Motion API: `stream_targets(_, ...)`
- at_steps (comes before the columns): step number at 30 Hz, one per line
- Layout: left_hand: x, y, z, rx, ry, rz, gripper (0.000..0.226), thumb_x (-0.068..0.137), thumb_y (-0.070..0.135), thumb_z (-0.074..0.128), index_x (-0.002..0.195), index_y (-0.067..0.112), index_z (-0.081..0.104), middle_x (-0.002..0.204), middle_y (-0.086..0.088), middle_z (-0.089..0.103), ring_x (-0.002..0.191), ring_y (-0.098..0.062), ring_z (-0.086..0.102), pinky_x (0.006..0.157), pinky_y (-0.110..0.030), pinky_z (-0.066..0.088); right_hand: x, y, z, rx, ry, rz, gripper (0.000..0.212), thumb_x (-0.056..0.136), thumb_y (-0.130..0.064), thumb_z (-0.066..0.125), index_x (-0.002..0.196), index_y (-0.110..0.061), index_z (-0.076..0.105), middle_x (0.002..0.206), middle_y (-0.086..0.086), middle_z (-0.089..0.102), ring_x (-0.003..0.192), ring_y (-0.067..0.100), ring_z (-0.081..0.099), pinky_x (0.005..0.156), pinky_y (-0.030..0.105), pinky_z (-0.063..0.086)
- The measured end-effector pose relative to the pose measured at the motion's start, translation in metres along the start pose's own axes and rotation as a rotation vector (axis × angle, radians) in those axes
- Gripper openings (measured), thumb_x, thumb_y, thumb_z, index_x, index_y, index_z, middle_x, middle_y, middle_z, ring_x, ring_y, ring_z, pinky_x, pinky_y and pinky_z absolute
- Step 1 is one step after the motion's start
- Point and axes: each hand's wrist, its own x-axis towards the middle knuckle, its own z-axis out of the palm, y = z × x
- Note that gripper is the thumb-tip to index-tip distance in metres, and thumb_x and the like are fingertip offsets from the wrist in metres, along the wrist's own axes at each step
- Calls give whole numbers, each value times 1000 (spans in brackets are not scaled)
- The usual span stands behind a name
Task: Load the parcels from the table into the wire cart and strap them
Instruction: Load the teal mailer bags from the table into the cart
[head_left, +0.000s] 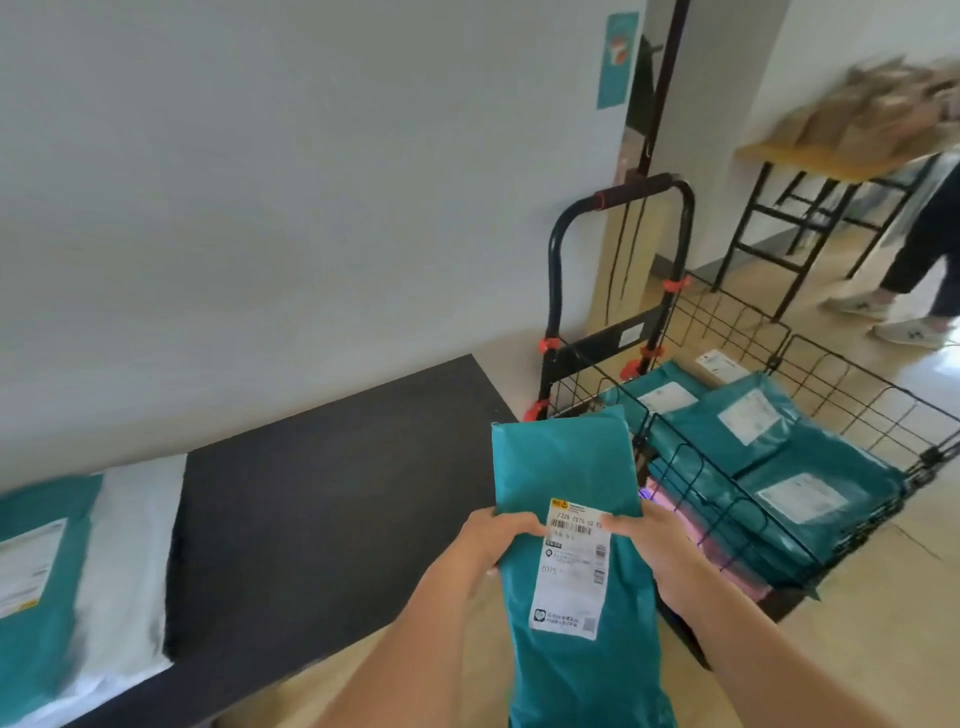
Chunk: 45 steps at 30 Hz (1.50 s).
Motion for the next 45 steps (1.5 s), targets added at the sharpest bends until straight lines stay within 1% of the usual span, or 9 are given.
stream_targets(5,15,11,64,34,-19,17,35,75,27,78,107,17,69,98,4,76,92,-15,70,70,-29,52,11,-2,-56,23,196,-60,18,86,-5,65,103,-12,68,96,6,73,85,25,65,74,42,53)
stream_targets(10,39,35,110,-109,13,46,33,79,17,79,108,10,66,99,-3,76,87,-18,73,71,-33,59,22,-8,-93,-87,349,-147,48,89,-11,62,136,-21,55,140,1,56,104,19,61,82,35,50)
stream_targets(13,55,52,133,-190,54,61,20,82,17,77,96,16,64,82,4,75,72,-11,72,51,-23,55,35,-11,-117,-147,399,-165,44,91,-13,60,133,-25,57,141,-3,56,72,0,53,57,25,42)
stream_targets(17,86,73,164,-199,47,73,23,84,19,76,100,18,59,94,4,72,77,-11,68,48,-21,52,59,-19,-147,-209,451,-134,38,93,-16,58,130,-27,60,138,-4,58,64,1,52,52,22,43)
stream_targets(21,127,99,196,-245,79,66,34,81,19,79,106,13,57,102,-3,70,83,-19,69,56,-27,56,94,-41,-176,-217,455,-121,35,94,-14,57,127,-25,62,135,-5,59,72,16,65,47,23,42)
stream_targets(25,170,132,221,-284,96,46,31,79,19,80,97,16,54,96,-1,68,80,-18,68,49,-24,54,136,-71,-201,-209,483,-115,29,93,-13,57,117,-27,65,123,-5,63,88,13,60,54,23,39)
stream_targets(33,246,188,253,-437,171,-17,37,74,20,85,99,17,57,103,-4,69,87,-23,70,60,-30,57,209,-109,-234,-212,419,-110,21,92,-10,56,95,-27,68,99,-5,68,55,10,51,44,22,40)
stream_targets(38,271,203,278,-641,326,-31,38,73,13,85,95,18,54,109,-8,64,96,-30,67,57,-30,55,240,-121,-241,-152,313,-24,17,90,-7,58,82,-14,71,82,5,73,62,15,62,63,33,55)
stream_targets(45,309,208,320,-862,449,-159,50,73,17,86,113,8,56,109,-12,63,81,-24,66,52,-27,52,311,-143,-248,-122,-17,269,23,98,-20,53,111,-1,60,78,8,64,55,20,55,47,23,39)
